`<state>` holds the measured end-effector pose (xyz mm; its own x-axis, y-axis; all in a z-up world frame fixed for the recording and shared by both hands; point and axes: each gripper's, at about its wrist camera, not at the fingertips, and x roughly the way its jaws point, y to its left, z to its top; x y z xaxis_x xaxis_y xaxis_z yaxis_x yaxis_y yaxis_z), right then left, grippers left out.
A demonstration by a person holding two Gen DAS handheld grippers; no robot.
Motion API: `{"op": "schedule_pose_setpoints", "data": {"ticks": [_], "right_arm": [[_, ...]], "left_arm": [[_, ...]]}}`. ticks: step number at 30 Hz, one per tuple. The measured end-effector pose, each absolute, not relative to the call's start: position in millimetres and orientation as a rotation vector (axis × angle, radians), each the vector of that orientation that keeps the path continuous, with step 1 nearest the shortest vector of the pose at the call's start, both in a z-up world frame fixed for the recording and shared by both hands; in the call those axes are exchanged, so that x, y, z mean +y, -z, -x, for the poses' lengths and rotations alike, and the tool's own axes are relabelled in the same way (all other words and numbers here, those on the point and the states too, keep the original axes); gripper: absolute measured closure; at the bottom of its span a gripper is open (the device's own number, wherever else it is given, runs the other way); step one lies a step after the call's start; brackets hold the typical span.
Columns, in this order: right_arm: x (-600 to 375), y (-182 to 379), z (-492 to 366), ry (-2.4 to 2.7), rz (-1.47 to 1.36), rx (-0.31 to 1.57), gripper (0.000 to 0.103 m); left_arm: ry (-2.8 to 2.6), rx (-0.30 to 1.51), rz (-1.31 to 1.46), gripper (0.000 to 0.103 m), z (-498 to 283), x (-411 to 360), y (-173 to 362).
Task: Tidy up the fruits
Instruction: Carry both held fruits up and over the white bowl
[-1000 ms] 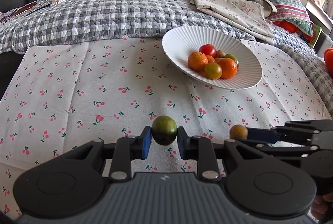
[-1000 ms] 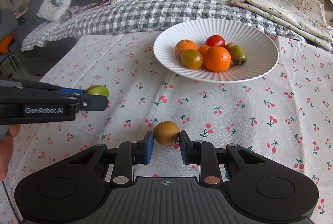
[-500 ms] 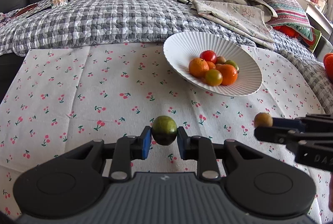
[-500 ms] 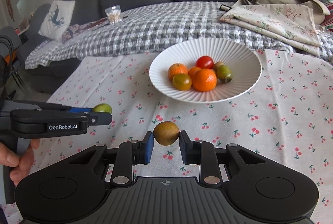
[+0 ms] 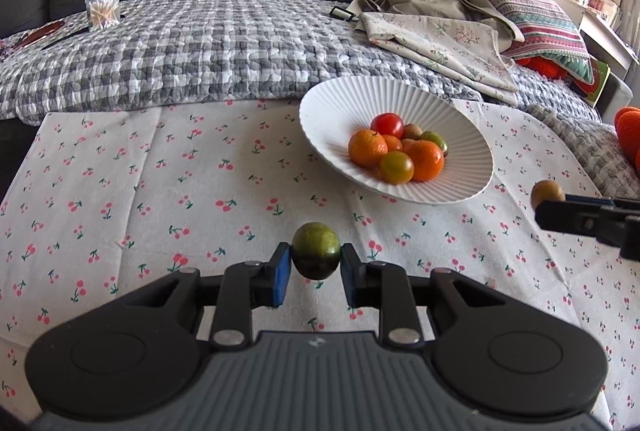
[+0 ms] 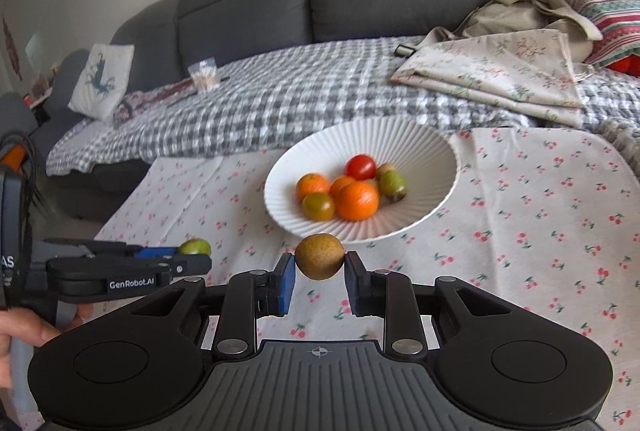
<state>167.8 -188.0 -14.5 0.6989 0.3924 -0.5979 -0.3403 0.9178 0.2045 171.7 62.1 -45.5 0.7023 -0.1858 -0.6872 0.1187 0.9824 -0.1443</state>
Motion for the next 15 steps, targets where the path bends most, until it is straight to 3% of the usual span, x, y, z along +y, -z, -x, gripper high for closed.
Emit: {"op": "schedule_pose_setpoints", "data": {"ticks": [15], "right_arm": [[-220,6,-184,-0.352,-0.144,0.642,0.078]], "left_arm": [[0.199,0.703,0.090,0.078,-200,44,31]]}}
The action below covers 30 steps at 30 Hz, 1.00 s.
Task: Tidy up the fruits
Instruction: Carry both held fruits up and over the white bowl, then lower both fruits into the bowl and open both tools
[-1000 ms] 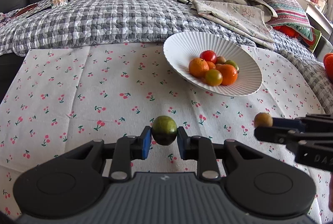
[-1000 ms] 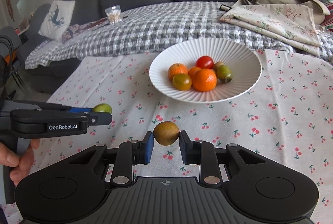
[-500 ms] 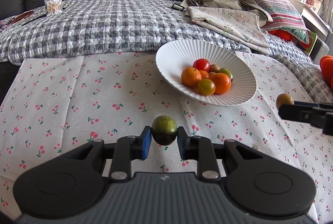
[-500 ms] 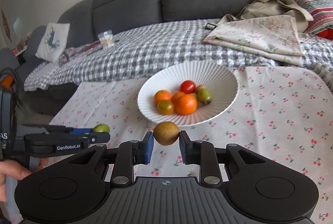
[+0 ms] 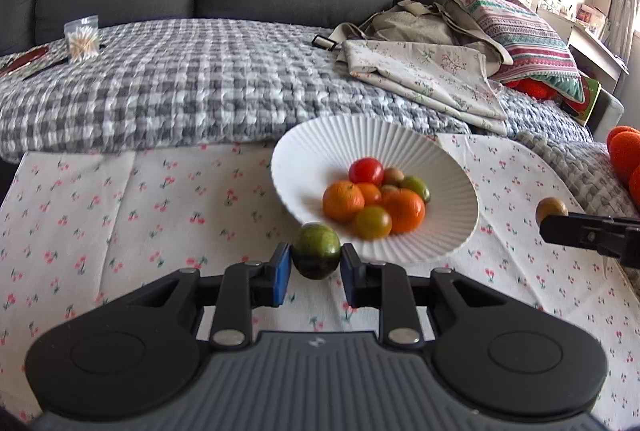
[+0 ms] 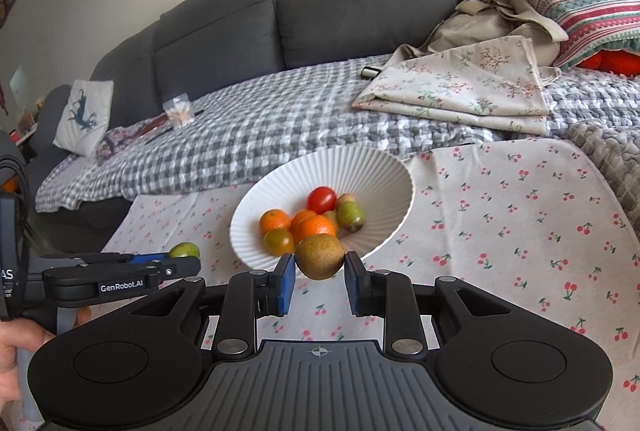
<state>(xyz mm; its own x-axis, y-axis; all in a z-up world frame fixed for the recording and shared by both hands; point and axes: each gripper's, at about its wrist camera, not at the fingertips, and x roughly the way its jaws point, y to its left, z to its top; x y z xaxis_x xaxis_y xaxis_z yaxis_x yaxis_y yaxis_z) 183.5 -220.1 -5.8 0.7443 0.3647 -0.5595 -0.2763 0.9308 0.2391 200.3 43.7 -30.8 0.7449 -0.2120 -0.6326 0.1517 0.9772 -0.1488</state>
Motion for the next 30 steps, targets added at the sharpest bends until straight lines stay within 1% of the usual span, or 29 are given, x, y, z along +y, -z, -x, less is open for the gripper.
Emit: {"op": "schedule_pose_setpoints", "data": {"ticks": [15,24,30], "right_arm": [[-236,20,-236,-0.296,-0.215,0.624,0.078],[-212,41,-262,-0.309,-0.142,0.660,0.078],[-205,54,-267,-0.318,-0.121,0.688,0.077]], "left_arm": [[0.227,0.682,0.096,0.078,-259,30,38],[0.232,0.698,0.138,0.078,-293,25,48],[0.245,0.706,0.151,0.078,-302,19,59]]}}
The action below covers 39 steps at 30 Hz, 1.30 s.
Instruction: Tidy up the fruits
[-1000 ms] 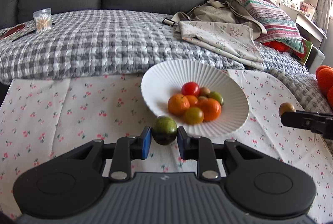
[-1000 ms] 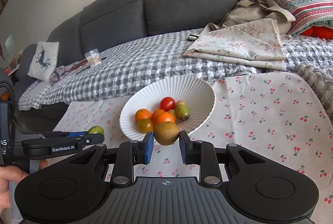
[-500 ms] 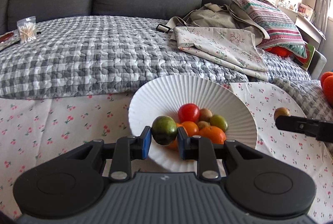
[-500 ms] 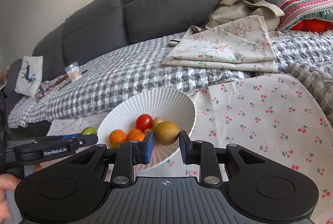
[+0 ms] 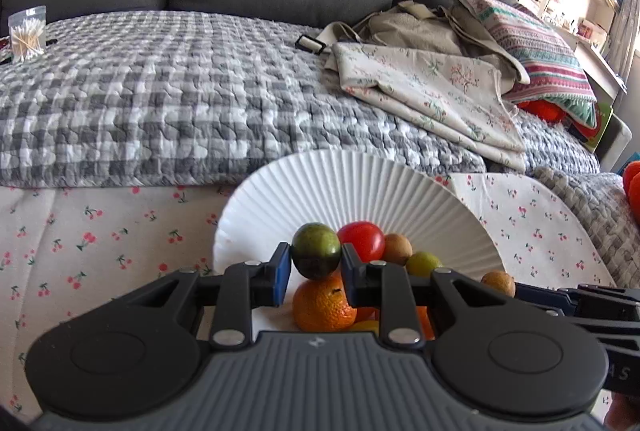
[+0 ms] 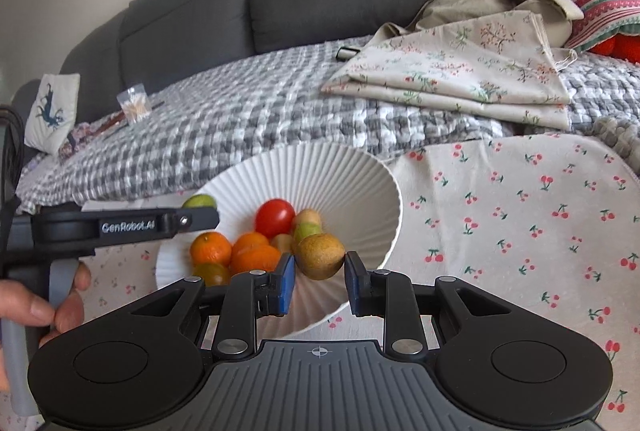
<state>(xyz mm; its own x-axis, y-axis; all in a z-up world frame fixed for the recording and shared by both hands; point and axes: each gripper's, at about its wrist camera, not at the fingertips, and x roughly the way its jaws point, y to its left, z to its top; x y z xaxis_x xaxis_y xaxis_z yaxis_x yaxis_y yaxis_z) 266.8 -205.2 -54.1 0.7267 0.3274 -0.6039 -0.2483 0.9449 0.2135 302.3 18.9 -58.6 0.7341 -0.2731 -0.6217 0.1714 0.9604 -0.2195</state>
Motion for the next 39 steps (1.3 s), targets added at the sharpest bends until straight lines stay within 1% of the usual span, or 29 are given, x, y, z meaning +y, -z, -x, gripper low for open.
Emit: {"op": "schedule_pose_setpoints", "data": {"ticks": [3,7,11,12,13,16,21,22,24,27,31,33,35,37,39], "right_arm": [[-206,55,-266,-0.314,-0.130,0.686,0.075],[-211,50,-263,-0.307,-0.152,0.678,0.073],[-216,40,-256,-0.304,-0.182,0.664,0.072],[-216,38,-255,-0.303,-0.185,0.661,0.071],[-216,36,-252,-0.301,-0.185,0.656,0.069],[-216,30,-245,-0.310,-0.196,0.649,0.064],[-213,20,-228,-0.329,-0.199,0.633,0.056],[-213,18,-223,-0.331,-0.201,0.630,0.054],[-215,15,-215,-0.331,-0.215,0.626,0.049],[-217,10,-202,-0.338,-0.232,0.626,0.044],[-217,2,-183,-0.339,-0.230,0.612,0.037],[-216,-2,-174,-0.339,-0.226,0.605,0.033],[-214,-3,-165,-0.338,-0.222,0.604,0.031],[-211,-4,-157,-0.332,-0.211,0.607,0.031],[-210,-6,-148,-0.318,-0.196,0.606,0.028]], "left_arm": [[0.245,0.701,0.144,0.077,-302,17,59],[0.256,0.695,0.153,0.069,-297,20,53],[0.246,0.687,0.160,0.067,-288,21,43],[0.241,0.686,0.154,0.064,-284,21,40],[0.231,0.685,0.146,0.060,-280,20,37],[0.214,0.670,0.126,0.054,-266,18,28],[0.166,0.669,0.149,0.048,-241,22,15],[0.152,0.667,0.149,0.045,-235,22,13],[0.120,0.663,0.152,0.039,-224,24,9],[0.090,0.664,0.159,0.037,-207,28,4],[0.048,0.645,0.146,0.031,-182,31,-2],[0.036,0.645,0.145,0.030,-171,32,-3],[0.032,0.645,0.154,0.029,-163,34,-5],[0.022,0.637,0.161,0.026,-154,35,-8],[0.013,0.626,0.155,0.024,-145,35,-10]]}}
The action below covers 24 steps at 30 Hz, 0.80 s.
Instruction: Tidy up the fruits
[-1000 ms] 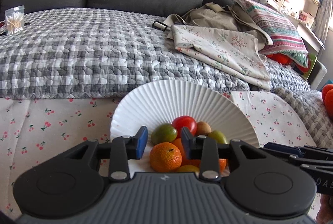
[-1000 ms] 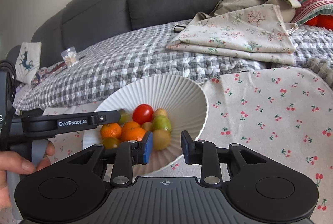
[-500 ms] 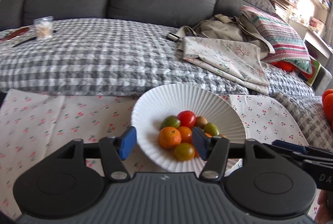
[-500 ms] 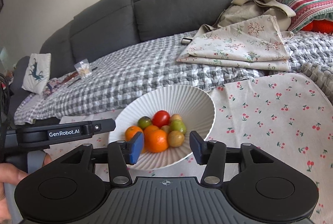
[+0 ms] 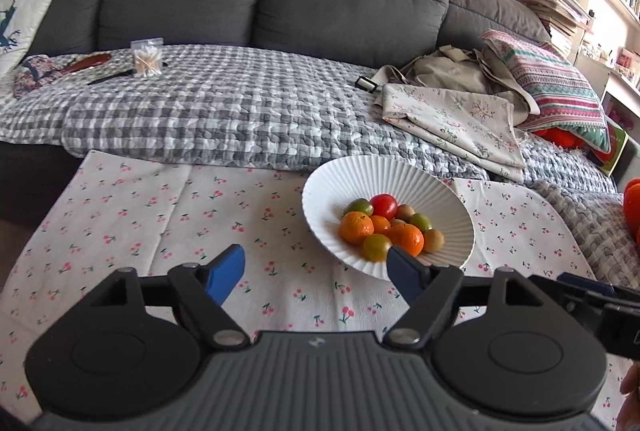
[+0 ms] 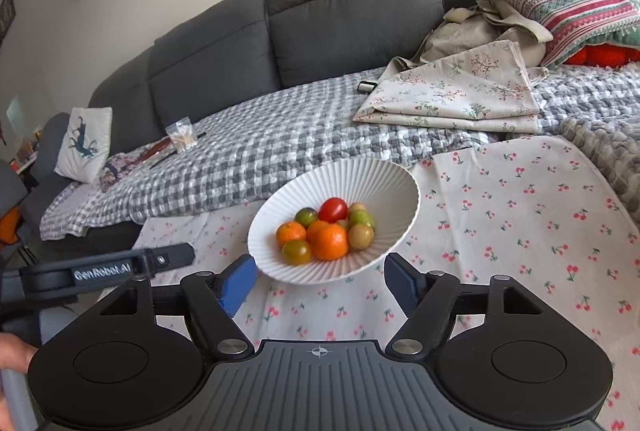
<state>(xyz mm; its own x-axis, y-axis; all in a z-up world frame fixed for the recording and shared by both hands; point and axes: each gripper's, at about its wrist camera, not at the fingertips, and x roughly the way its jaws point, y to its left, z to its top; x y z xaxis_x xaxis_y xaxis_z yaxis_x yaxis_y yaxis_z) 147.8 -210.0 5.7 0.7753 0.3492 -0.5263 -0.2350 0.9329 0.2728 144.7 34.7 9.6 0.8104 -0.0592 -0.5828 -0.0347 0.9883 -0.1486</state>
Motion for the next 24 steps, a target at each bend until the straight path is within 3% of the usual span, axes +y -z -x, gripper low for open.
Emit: {"op": "schedule_pose_setpoints", "data": {"ticks": [10,15,24], "right_arm": [[-206,-13,-102,-0.275,-0.171,0.626,0.014],[-199,-14,-92,-0.261,-0.147,0.629,0.007],[-194,0,-100,-0.215,-0.094,0.665,0.004]], "left_arm": [[0.000,0.630,0.096,0.007,-111,25,-12],[0.001,0.647,0.091,0.002,-104,23,-9],[-0.015,0.682,0.068,0.001,-109,25,1]]}}
